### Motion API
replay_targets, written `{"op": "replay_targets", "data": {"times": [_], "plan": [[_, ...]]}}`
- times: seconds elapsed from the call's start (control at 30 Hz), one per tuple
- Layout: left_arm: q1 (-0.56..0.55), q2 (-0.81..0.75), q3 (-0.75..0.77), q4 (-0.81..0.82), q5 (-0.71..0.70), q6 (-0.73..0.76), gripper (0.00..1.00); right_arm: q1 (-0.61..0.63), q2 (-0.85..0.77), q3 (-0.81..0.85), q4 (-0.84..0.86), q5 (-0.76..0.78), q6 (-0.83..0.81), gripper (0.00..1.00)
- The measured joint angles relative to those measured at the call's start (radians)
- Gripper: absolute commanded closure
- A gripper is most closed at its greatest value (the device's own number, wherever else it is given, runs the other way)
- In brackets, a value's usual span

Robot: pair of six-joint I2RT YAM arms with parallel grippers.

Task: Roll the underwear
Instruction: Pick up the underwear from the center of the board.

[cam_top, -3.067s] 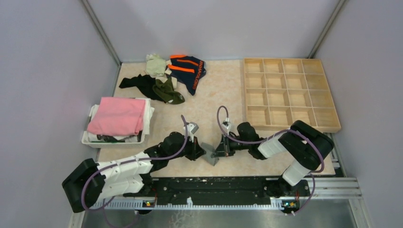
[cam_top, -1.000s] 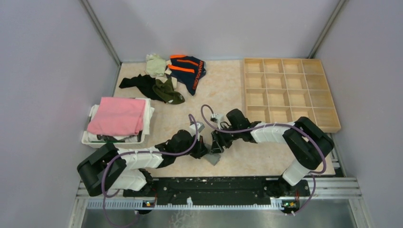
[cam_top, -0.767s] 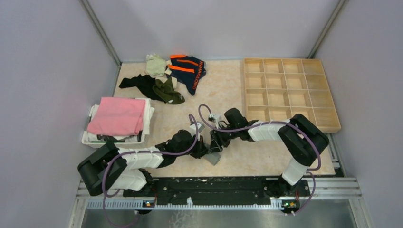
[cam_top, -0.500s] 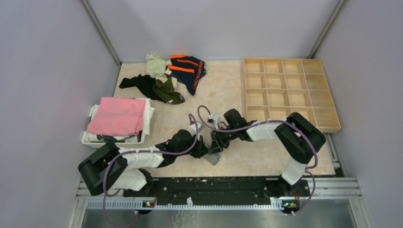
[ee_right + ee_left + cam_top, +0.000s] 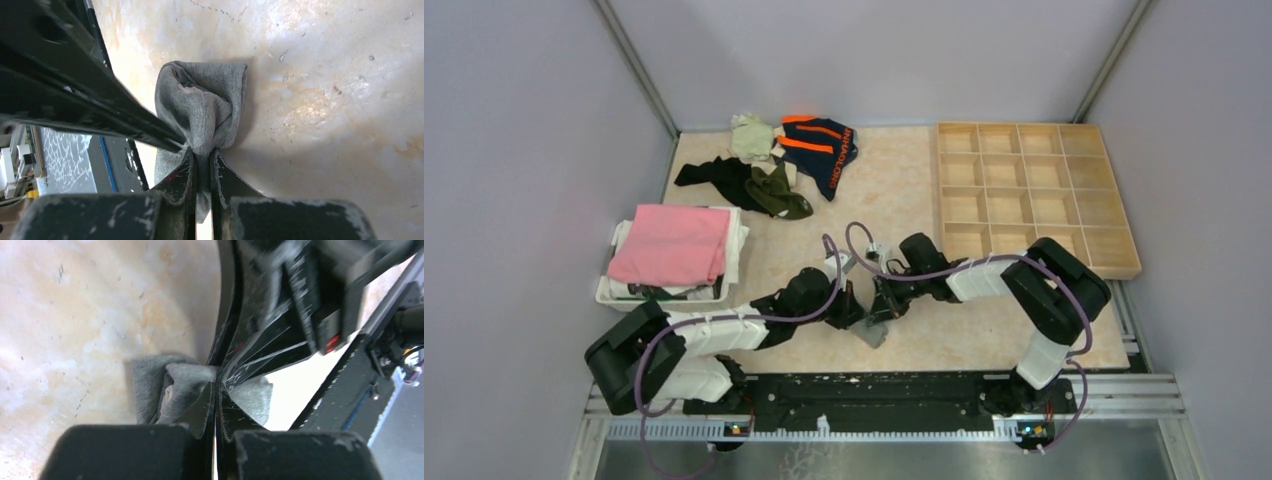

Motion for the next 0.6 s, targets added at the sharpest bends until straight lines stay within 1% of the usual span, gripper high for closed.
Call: {"op": "replay_targets", "data": {"times": [0.07, 0.13, 0.23, 0.27, 0.33, 0.47, 0.53, 0.6], "plan": [[0.0, -0.034, 0.038, -0.053, -0.007, 0.0, 1.0, 0.0, -0.011, -0.018, 0.02, 0.005, 0.014, 1.0], [0.0, -0.081, 0.097, -0.117, -0.026, 0.001, 0.92, 0.0, -0.036, -0.041, 0.028, 0.021, 0.028, 1.0], [0.0, -0.173, 0.204, -0.187, -0.079, 0.006, 0.74, 0.0, -0.126, -0.094, 0.019, 0.074, 0.048, 1.0], [0.0, -0.204, 0.235, -0.202, -0.105, 0.009, 0.7, 0.0, -0.15, -0.103, 0.013, 0.089, 0.049, 1.0], [0.0, -0.267, 0.278, -0.233, -0.166, 0.011, 0.65, 0.0, -0.225, -0.121, 0.0, 0.145, 0.061, 1.0], [0.0, -0.347, 0.281, -0.307, -0.282, -0.002, 0.6, 0.0, -0.382, -0.125, -0.027, 0.277, 0.072, 1.0], [0.0, -0.366, 0.252, -0.347, -0.324, -0.016, 0.58, -0.004, -0.473, -0.123, -0.057, 0.372, 0.07, 1.0], [0.0, -0.374, 0.209, -0.386, -0.356, -0.035, 0.57, -0.01, -0.518, -0.119, -0.082, 0.429, 0.064, 1.0]]}}
